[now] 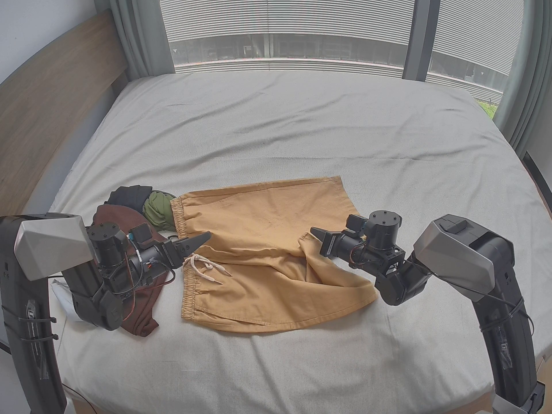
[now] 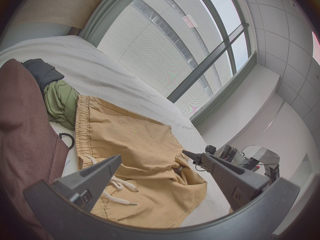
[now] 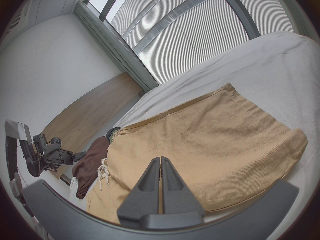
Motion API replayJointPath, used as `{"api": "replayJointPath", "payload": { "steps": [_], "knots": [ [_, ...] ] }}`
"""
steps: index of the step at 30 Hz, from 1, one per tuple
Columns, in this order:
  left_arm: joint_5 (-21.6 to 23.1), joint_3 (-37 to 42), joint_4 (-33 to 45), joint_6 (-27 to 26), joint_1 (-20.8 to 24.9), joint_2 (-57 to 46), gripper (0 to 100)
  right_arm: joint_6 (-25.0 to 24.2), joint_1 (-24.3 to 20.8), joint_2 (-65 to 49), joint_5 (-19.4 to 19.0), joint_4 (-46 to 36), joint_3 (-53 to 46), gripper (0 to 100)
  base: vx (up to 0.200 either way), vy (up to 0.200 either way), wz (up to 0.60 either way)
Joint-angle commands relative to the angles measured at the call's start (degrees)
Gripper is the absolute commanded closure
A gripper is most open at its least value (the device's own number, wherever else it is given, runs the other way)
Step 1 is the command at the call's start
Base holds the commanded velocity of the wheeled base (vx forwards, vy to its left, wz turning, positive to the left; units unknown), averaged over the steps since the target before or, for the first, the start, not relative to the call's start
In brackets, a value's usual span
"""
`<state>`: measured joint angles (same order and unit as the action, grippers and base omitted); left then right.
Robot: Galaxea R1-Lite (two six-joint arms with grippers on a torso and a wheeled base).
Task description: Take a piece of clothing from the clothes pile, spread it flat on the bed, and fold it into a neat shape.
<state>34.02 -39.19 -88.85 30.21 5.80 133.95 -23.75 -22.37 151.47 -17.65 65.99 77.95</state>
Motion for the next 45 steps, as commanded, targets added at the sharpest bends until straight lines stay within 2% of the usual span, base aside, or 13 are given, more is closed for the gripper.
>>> {"api": "replayJointPath", "payload": {
  "steps": [1, 8, 9, 16, 32, 33, 45],
  "knots": [
    [-0.01, -0.01, -0.01, 0.03, 0.00, 0.00, 0, 0.19, 0.13, -1.00, -0.01, 0.11, -0.34, 100, 0.000, 0.000, 0.00],
    [-0.01, -0.01, -0.01, 0.03, 0.17, 0.08, 0, 0.72, 0.48, -0.91, -0.54, -0.51, -1.22, 100, 0.000, 0.000, 0.00],
    [-0.01, -0.01, -0.01, 0.03, 0.17, 0.08, 0, 0.81, 0.48, -0.65, -0.54, -0.51, -1.13, 0, 0.000, 0.000, 0.00],
    [-0.01, -0.18, -0.01, 0.03, 0.17, 0.26, 0, 1.77, -0.22, -0.56, -2.12, -0.86, -1.13, 0, 0.000, 0.000, 0.00],
    [-0.01, -0.09, -0.01, 0.03, 0.17, 0.26, 0, 2.21, -1.80, -0.47, -2.12, -3.32, -0.43, 0, 0.000, 0.000, 0.00],
    [-0.01, -0.09, -0.01, 0.03, 0.17, 0.26, 0, 2.21, -1.80, -0.47, -2.12, -3.32, -0.52, 100, 0.000, 0.000, 0.00],
    [-0.01, -0.09, -0.01, 0.03, 0.17, 0.17, 0, 2.65, -1.10, -0.38, -2.12, -2.79, -1.04, 100, 0.000, 0.000, 0.00]
  ]
}}
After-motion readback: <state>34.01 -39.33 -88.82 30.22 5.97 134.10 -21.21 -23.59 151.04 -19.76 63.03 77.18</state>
